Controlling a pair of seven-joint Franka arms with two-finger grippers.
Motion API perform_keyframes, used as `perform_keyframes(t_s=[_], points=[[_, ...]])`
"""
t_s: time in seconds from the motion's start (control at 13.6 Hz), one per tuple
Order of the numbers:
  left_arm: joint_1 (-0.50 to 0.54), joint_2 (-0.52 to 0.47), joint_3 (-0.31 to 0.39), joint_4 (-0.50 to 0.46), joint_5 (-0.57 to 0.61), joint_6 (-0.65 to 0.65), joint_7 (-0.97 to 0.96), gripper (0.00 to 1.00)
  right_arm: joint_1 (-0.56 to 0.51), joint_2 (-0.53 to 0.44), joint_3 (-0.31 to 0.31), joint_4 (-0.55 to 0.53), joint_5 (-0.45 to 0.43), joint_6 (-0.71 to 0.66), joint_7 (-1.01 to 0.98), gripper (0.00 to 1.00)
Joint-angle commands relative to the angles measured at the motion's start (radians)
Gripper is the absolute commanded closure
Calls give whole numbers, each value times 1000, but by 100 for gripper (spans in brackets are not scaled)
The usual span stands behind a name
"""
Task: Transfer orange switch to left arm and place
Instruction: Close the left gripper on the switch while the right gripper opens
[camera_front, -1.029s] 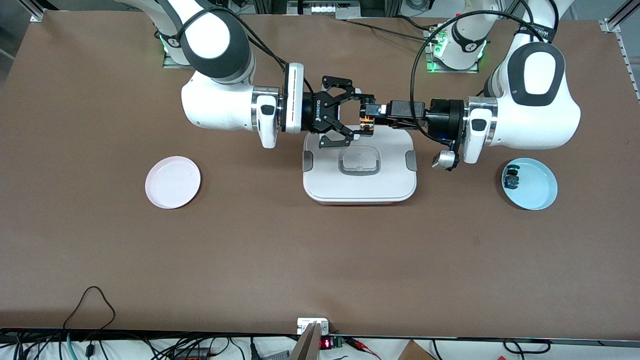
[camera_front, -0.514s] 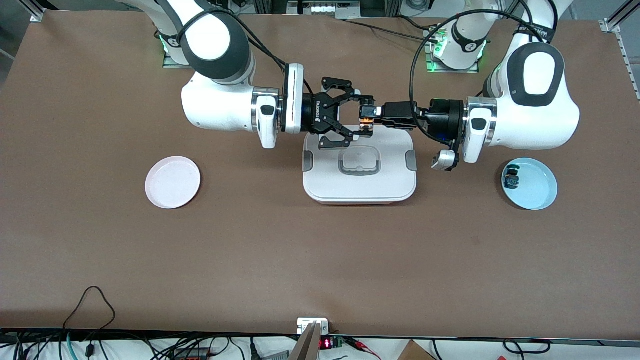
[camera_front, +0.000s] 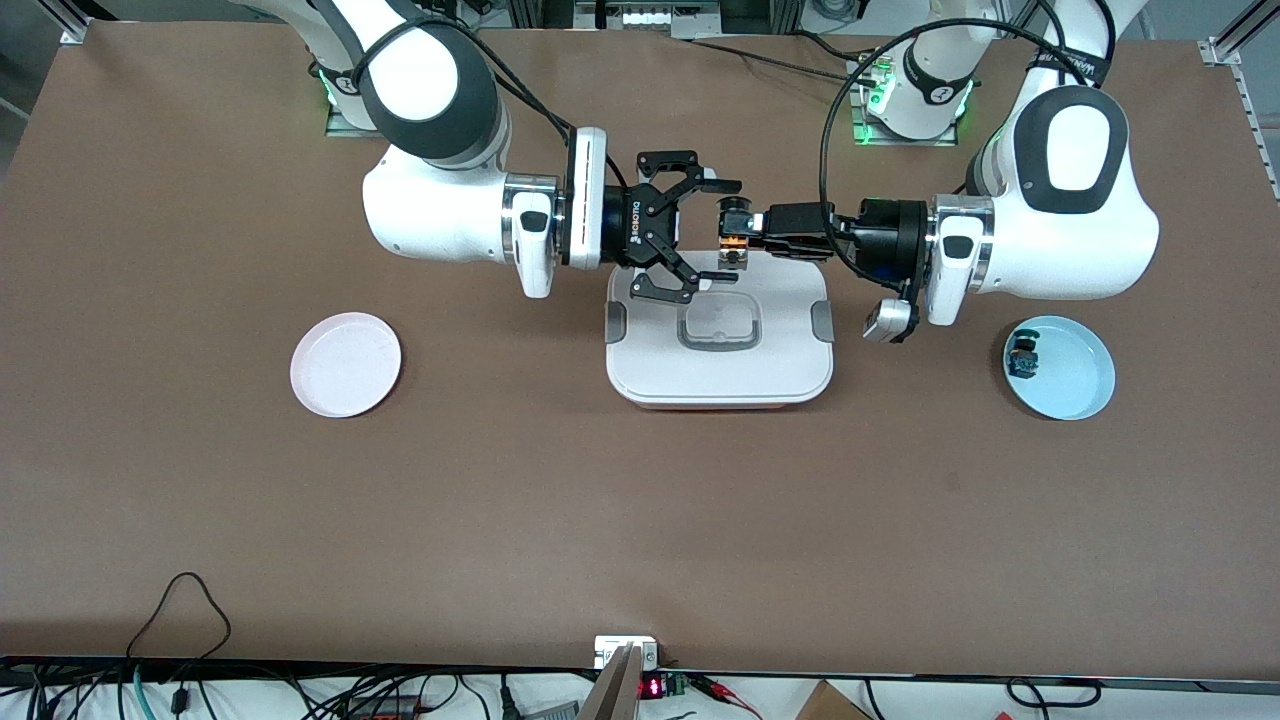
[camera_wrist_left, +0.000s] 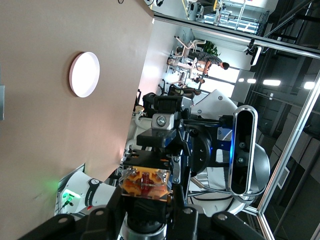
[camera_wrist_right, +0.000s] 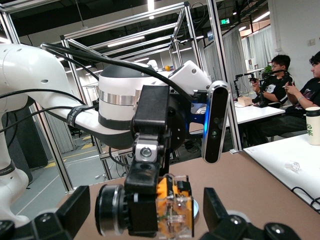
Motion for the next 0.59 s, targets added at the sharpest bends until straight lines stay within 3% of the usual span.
perform_keyframes(t_s=[0.0,0.22,0.51], points=[[8,-7,-3,-13,-17,2,31,100,-1,-6,-2,3,22,-5,10,0],[33,-45,5,-35,26,-9,19,100,-1,-6,-2,3,22,-5,12,0],[166,-53,4,-49,194,-136,36,100,-10,-11,-2,-9,22,-6,12,0]])
